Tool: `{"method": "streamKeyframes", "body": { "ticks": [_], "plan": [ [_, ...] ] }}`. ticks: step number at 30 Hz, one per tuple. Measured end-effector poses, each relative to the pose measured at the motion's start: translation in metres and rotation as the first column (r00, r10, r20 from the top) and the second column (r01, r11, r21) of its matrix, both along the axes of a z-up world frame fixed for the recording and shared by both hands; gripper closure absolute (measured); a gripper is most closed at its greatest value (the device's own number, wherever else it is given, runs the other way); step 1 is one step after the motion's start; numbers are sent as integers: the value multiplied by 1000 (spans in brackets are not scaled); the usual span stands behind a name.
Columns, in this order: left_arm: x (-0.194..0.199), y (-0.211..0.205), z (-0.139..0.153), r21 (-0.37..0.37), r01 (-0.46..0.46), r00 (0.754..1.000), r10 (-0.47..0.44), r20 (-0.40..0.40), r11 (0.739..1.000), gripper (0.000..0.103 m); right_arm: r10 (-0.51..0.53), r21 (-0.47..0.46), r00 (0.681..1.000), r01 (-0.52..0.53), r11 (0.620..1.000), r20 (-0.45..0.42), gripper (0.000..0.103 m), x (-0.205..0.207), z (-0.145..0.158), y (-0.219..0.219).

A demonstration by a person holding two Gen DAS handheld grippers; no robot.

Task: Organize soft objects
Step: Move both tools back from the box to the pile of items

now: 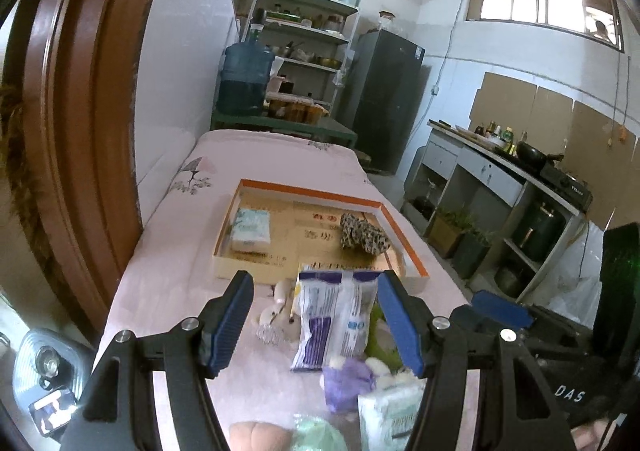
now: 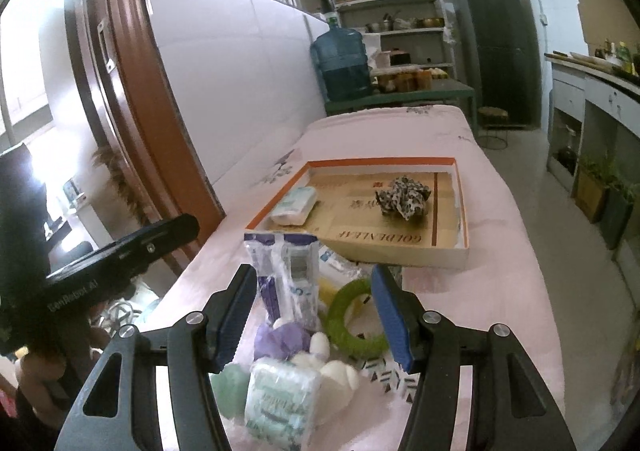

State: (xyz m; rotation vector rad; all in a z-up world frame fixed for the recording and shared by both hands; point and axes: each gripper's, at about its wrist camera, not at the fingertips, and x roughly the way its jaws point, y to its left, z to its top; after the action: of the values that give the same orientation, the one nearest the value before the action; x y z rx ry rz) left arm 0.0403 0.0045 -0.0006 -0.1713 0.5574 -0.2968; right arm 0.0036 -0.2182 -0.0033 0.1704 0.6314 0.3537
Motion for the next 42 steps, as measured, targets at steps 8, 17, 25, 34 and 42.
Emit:
{"method": "streamKeyframes", "body": {
  "ticks": [8, 17, 25, 34, 42],
  "plan": [
    [-13, 3, -12, -4, -3, 1000, 3, -19, 1000, 39, 8, -7, 1000, -8, 1000, -6, 42, -16, -3, 5],
    [-24, 8, -21, -26, -11, 1000, 10, -27, 1000, 39, 12, -4, 1000, -12, 1000, -23, 42, -25, -10, 7],
    [-32, 12, -26, -32, -16, 1000, 15, -19, 999, 39, 16, -13, 1000, -16, 1000, -25, 42, -32, -13, 10],
    [-41, 23, -34, -48, -34, 999, 33, -24, 998, 39, 41, -16, 998, -41, 999, -46, 41, -37, -22, 18],
    [-46, 46, -42, -99, -70, 997, 68, -26, 993, 39, 31, -25, 998, -32, 999, -60, 36, -42, -30, 17]
  ]
}}
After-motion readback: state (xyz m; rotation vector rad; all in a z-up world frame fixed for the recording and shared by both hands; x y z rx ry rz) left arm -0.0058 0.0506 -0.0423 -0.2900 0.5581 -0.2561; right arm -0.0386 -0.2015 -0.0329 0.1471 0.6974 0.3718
